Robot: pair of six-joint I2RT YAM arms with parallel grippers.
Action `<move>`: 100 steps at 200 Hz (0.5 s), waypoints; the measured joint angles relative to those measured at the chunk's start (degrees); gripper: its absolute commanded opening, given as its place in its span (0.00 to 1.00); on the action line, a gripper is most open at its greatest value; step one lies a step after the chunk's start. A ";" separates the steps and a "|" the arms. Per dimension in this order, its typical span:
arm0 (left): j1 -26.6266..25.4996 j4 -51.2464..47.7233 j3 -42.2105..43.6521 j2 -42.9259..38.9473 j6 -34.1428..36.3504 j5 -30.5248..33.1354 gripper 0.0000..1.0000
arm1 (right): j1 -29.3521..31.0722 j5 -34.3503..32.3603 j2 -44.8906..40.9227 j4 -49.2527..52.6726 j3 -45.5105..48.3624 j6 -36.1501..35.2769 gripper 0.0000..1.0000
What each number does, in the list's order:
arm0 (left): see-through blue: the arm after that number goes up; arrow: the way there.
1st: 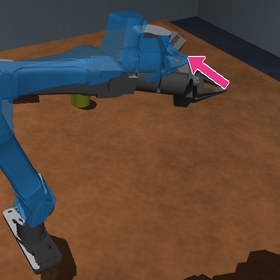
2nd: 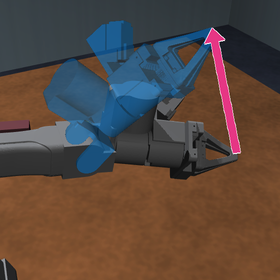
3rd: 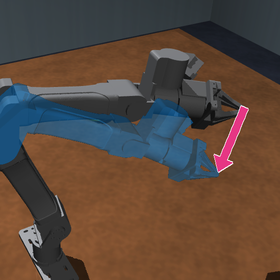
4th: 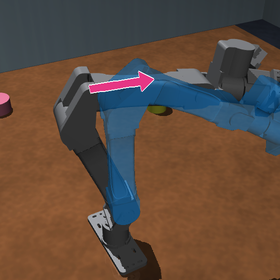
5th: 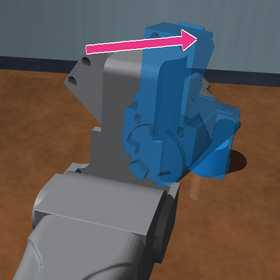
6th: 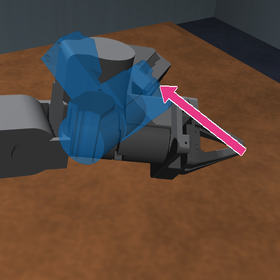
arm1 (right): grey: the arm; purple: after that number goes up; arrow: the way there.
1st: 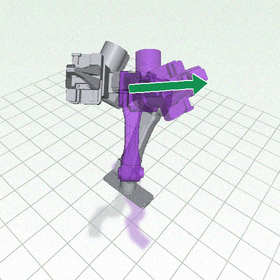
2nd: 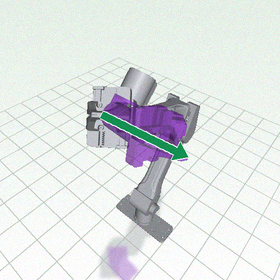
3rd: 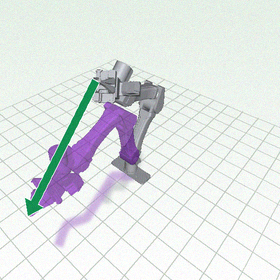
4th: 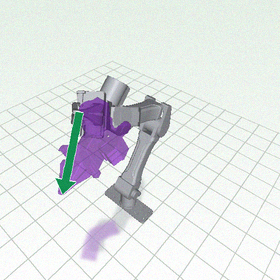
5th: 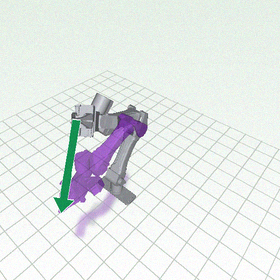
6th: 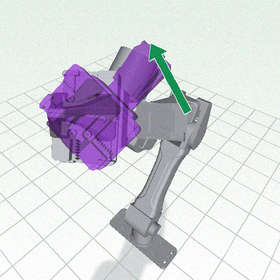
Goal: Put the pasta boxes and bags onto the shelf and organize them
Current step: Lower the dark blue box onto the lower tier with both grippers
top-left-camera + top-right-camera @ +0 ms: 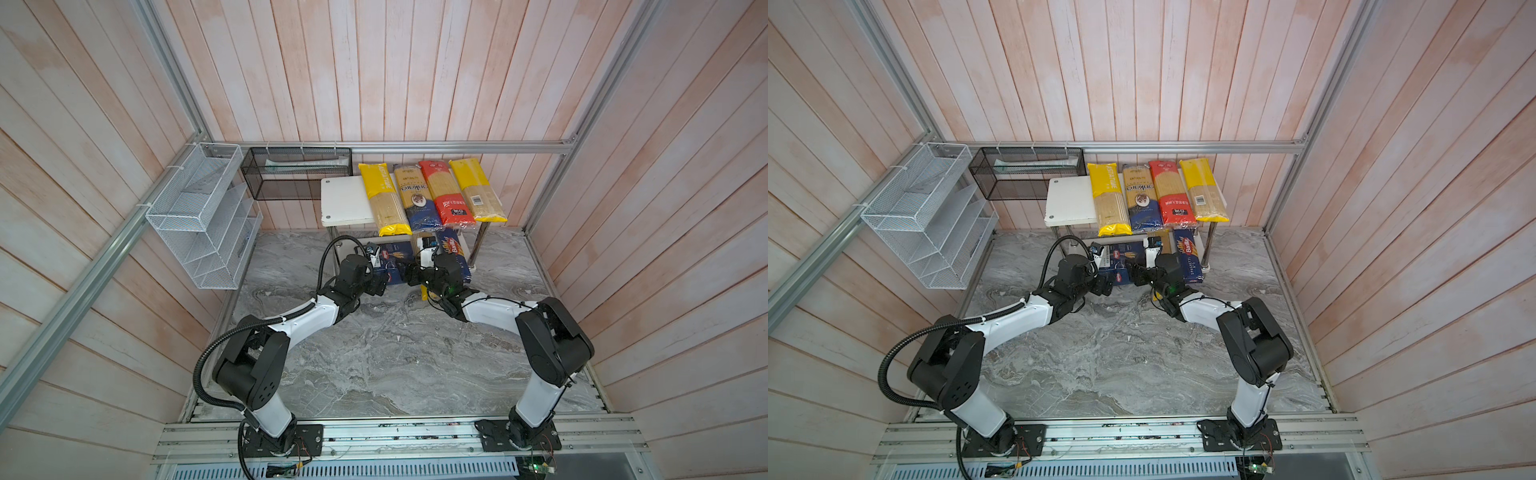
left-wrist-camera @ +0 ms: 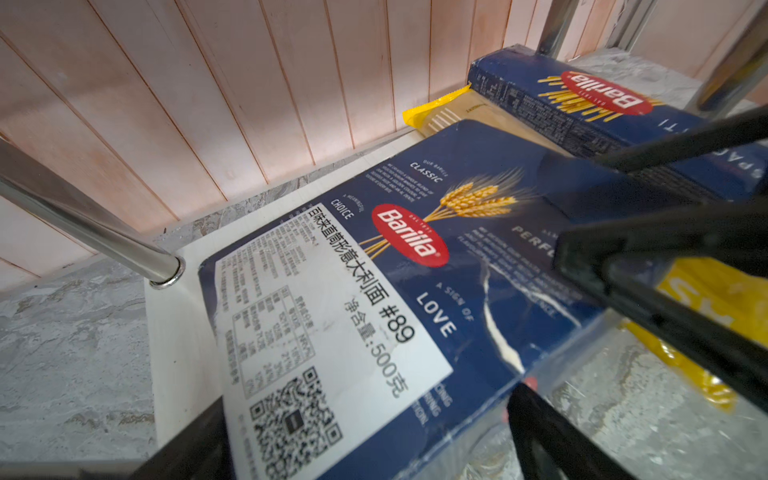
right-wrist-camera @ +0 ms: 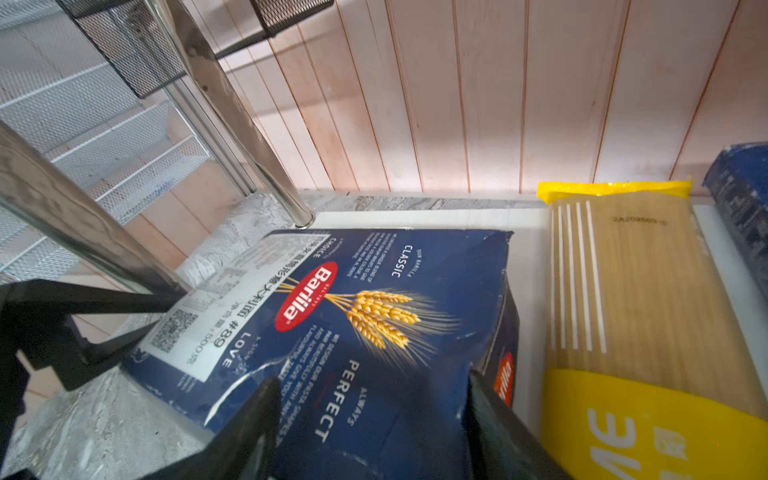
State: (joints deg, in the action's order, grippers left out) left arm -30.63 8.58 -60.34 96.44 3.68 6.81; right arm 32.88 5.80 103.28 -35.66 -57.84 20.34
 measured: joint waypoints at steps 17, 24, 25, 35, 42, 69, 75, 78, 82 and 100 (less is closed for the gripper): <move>0.04 -0.02 -1.40 1.75 0.20 1.09 1.00 | -0.26 0.02 1.09 -0.04 -0.59 0.02 0.67; 0.13 -0.02 -2.03 2.54 0.22 1.25 1.00 | -0.52 0.04 1.66 -0.09 -1.11 0.09 0.67; 0.17 -0.02 -2.14 2.71 0.20 1.29 1.00 | -0.55 0.04 1.70 -0.11 -1.18 0.09 0.67; 0.35 0.00 -2.99 3.72 0.15 1.42 1.00 | -0.94 0.31 2.43 -0.11 -1.97 0.28 0.67; 0.55 0.07 -3.50 4.33 0.11 1.40 1.00 | -1.22 0.57 2.91 -0.11 -2.60 0.44 0.67; 1.51 0.39 -5.14 5.81 -0.28 1.16 1.00 | -2.16 2.34 5.18 -0.37 -5.29 0.85 0.67; 1.70 0.44 -5.40 6.08 -0.31 1.18 1.00 | -2.34 2.75 5.66 -0.37 -5.95 0.92 0.67; 1.79 0.44 -5.60 6.25 -0.31 1.22 1.00 | -2.38 2.95 5.88 -0.37 -6.19 1.01 0.67; 1.92 0.44 -5.81 6.43 -0.35 1.27 1.00 | -2.47 3.15 6.19 -0.37 -6.56 1.05 0.67; 2.25 0.46 -6.25 6.99 -0.55 1.81 1.00 | -2.73 3.93 6.78 -0.39 -7.41 1.11 0.67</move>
State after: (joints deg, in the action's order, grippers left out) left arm -28.38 9.04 -66.59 103.44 3.14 8.62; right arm 30.15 9.74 110.06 -36.05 -65.25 21.45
